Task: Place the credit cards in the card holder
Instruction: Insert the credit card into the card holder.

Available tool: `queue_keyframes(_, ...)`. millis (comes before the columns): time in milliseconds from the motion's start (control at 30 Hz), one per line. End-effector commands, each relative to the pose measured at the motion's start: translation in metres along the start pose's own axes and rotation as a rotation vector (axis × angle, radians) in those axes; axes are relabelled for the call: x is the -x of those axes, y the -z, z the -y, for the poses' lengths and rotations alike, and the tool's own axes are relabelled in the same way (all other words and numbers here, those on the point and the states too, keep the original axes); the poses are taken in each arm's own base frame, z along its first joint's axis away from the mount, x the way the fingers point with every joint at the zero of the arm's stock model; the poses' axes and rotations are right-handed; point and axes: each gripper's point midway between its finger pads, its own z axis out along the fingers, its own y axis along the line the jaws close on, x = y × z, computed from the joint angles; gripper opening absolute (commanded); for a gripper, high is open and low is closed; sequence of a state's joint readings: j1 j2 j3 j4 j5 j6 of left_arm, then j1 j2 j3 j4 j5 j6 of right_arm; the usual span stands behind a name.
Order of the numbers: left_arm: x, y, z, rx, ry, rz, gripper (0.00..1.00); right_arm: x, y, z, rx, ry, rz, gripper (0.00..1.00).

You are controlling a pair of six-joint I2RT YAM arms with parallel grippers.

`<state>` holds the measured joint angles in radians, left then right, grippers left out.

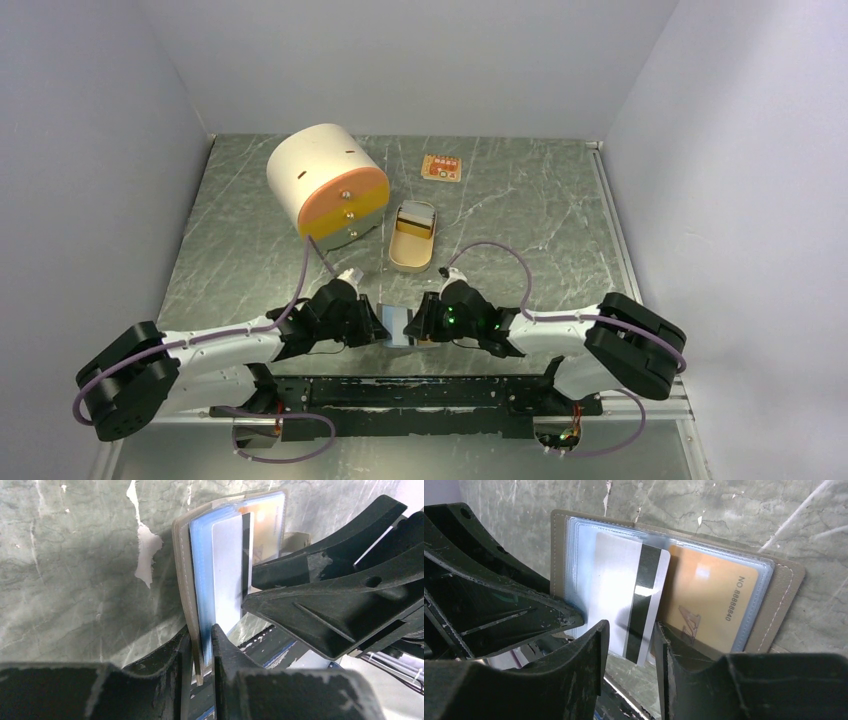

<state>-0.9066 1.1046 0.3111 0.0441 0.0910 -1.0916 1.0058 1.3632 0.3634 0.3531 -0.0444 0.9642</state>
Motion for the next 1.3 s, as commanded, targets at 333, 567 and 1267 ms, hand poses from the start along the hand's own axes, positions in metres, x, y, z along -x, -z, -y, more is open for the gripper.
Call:
queue_keyframes(333, 0.005, 0.004, 0.015, -0.084, -0.020, 0.023, 0.28, 0.008, 0.001, -0.003, -0.001, 0.010, 0.039, 0.51)
queue_keyframes(567, 0.006, 0.005, 0.019, -0.101, -0.037, 0.024, 0.28, 0.008, -0.005, -0.019, 0.076, 0.013, 0.028, 0.44)
queue_keyframes(1267, 0.017, 0.012, 0.037, -0.136, -0.067, 0.057, 0.28, 0.034, 0.015, 0.010, -0.087, 0.055, 0.154, 0.28)
